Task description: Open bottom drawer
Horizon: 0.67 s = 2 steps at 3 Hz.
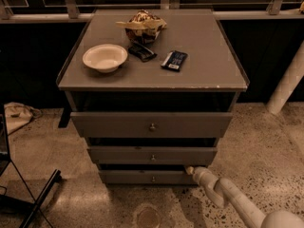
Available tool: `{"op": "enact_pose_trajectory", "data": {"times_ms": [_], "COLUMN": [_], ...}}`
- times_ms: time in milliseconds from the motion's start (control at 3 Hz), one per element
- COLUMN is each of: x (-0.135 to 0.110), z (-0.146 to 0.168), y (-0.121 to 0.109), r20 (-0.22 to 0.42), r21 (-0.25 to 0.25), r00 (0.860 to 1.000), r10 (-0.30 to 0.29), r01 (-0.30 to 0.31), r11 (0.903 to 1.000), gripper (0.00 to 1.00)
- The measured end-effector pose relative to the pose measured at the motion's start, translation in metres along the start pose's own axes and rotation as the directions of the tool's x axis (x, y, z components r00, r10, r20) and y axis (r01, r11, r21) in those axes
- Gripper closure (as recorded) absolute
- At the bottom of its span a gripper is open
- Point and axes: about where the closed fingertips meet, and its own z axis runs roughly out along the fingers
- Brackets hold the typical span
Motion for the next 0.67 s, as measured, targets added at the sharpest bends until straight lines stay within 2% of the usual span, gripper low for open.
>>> {"op": "enact_pose_trajectory", "data": {"times_ms": [667], "x": [-0.0023], "z": [-0.0007], "y": [0.0018], "r20": [-0.002], "r21": [0.0], "r00": [1.0], "r10": [0.0], "r01": [0.0], "r11": [1.0], "gripper": [1.0]}}
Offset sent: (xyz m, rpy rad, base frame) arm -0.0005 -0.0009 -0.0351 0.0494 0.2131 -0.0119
